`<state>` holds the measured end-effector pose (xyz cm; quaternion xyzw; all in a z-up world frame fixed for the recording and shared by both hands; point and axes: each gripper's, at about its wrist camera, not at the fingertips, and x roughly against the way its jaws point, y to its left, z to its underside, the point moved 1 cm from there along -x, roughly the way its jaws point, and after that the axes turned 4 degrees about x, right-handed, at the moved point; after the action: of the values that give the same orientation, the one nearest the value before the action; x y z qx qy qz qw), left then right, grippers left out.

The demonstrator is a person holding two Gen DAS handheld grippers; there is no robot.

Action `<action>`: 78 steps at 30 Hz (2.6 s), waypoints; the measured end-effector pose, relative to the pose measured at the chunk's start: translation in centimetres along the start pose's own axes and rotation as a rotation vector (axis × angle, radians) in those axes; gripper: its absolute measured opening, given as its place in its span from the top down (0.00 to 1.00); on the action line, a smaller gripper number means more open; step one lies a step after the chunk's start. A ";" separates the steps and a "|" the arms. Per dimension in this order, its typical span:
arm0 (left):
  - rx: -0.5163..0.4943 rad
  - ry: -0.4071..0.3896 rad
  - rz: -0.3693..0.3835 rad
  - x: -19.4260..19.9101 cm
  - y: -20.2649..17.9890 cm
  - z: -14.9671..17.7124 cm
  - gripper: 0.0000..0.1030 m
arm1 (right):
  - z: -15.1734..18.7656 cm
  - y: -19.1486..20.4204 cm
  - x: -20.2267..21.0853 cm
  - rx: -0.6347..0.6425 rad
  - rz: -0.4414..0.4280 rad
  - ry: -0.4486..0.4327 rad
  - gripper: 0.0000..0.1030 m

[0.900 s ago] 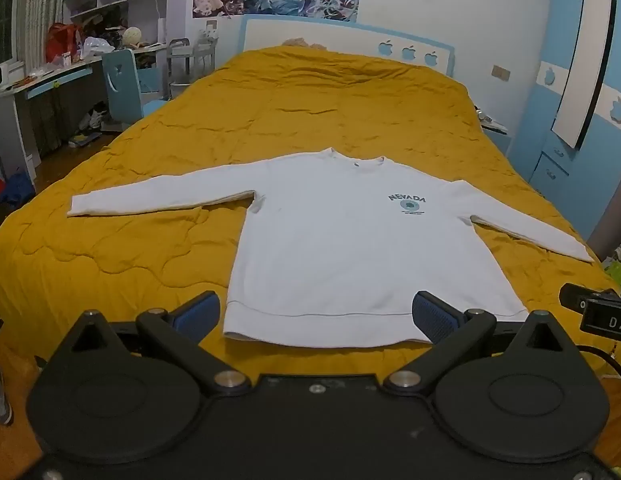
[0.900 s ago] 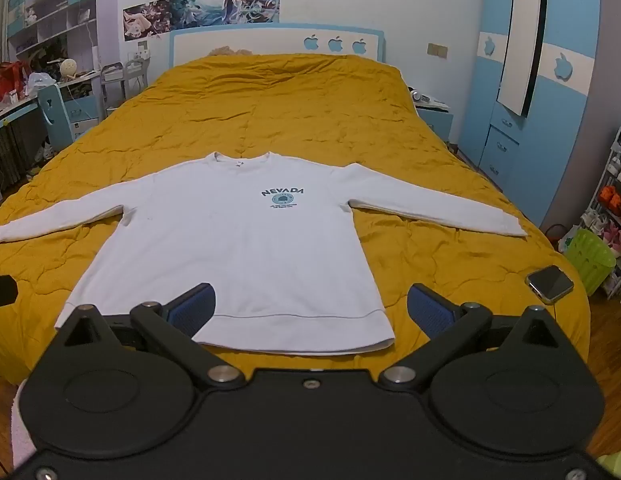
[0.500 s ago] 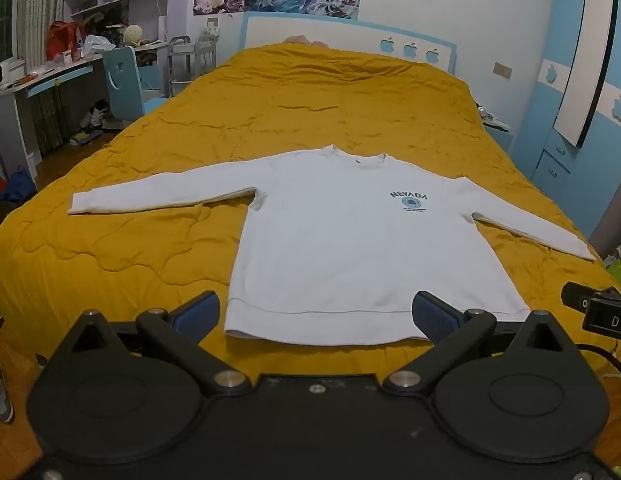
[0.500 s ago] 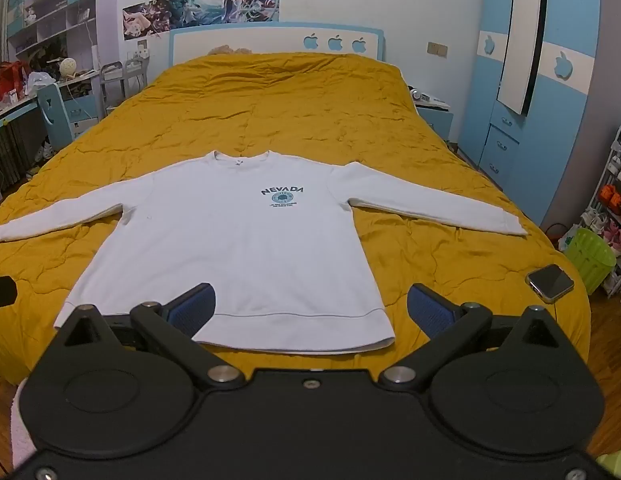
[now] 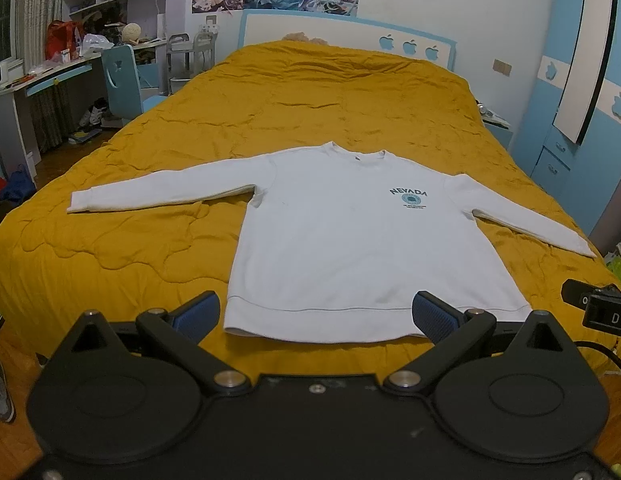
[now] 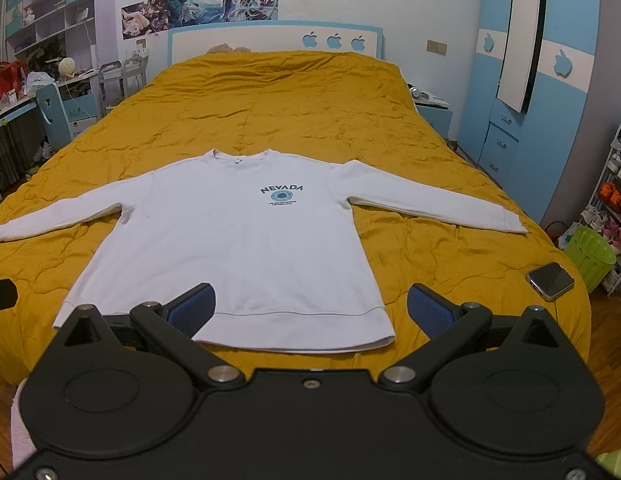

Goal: Fold small clothes

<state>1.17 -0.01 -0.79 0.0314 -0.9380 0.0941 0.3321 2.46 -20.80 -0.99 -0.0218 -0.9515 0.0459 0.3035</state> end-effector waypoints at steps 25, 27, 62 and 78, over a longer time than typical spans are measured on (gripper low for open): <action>-0.001 -0.001 -0.007 0.0 -0.1 0.0 0.00 | 0.0 0.0 -0.2 0.001 -0.002 0.000 0.00; -0.003 -0.001 -0.006 0.0 -0.2 0.0 0.00 | 0.3 -0.1 -0.3 -0.001 -0.002 -0.001 0.00; -0.006 0.005 -0.007 -0.1 -0.2 0.0 0.00 | 0.0 -0.1 -0.4 -0.001 -0.002 0.002 0.00; 0.028 0.038 -0.012 -2.9 1.2 -1.0 0.00 | -0.5 0.7 -2.5 -0.005 0.001 0.031 0.00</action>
<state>3.88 1.36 -2.00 0.0396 -0.9299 0.1056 0.3501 4.85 -20.27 -2.09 -0.0238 -0.9467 0.0435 0.3182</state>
